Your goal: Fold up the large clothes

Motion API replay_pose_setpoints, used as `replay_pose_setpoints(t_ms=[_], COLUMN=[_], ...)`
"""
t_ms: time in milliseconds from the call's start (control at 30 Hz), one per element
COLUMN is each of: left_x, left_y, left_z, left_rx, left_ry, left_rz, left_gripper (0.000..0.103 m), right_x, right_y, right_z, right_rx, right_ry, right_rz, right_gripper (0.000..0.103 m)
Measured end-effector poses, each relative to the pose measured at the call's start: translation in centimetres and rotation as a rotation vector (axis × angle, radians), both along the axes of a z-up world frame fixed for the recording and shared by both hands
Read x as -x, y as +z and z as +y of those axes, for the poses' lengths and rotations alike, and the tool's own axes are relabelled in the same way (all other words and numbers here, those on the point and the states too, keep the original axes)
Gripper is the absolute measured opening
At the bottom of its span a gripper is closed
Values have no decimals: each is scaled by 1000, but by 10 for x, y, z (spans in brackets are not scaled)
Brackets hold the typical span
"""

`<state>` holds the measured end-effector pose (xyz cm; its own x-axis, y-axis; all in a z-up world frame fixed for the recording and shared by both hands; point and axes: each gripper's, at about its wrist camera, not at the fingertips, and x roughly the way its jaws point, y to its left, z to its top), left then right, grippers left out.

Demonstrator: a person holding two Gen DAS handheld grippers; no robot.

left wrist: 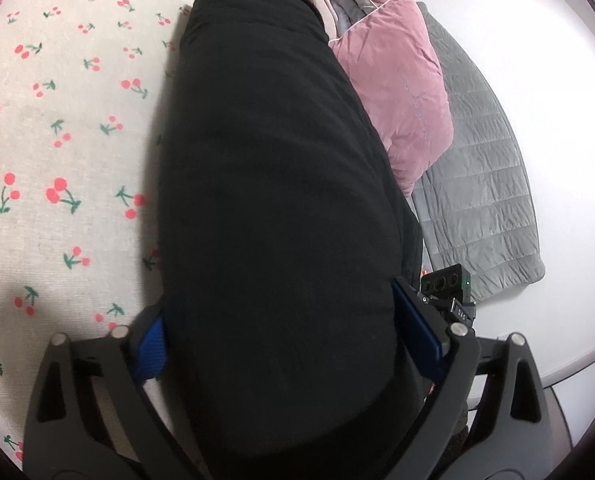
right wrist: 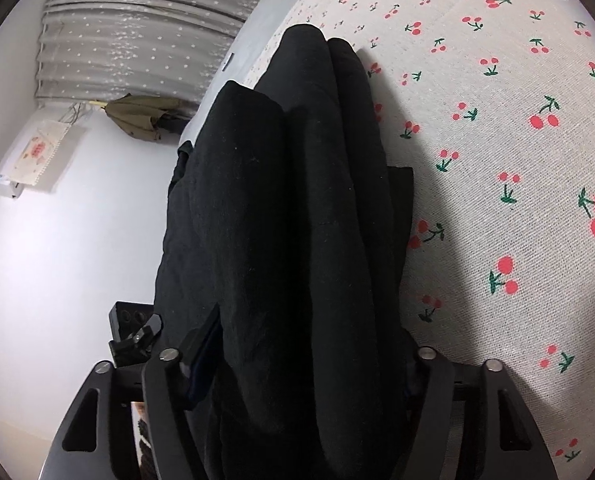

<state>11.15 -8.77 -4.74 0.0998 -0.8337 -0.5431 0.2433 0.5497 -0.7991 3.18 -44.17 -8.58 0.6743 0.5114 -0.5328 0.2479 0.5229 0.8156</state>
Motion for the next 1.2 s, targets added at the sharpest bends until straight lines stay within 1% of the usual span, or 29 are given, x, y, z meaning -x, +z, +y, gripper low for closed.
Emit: replay_pose_setpoints(t_ms=[167,267,367,533,700,967,1067,1200], left_x=[6,7,8,5,1,-16,-24,-44], left_y=[9,16,24,37,54,83,91,104], left_z=[0,0,-3,-6,-2,25,22,1], left_rx=[-22,-25,-26,-14,-6,13,21,43], left_ry=[6,11,10,7,14,48,43,11], left_rz=[-48,-68,-90,-127,-161,-224,-245,-270], left_gripper=[83,79,77,73,72,72,72,72], right_x=[5,5,8,16,15,-15,-23,-29], right_y=[8,19,29,44,57,89,101,117], right_z=[4,10,14,16,19,41,46,36], right_rx=[37,79,103,109,127,146,160,185], right_ry=[-9,-12,-10,-14,-10,14,10,-21], right_rz=[-29,-40,-63,-133,-174,-240,-260,-275], right_gripper=[52,48,46,44,44,44,44,44])
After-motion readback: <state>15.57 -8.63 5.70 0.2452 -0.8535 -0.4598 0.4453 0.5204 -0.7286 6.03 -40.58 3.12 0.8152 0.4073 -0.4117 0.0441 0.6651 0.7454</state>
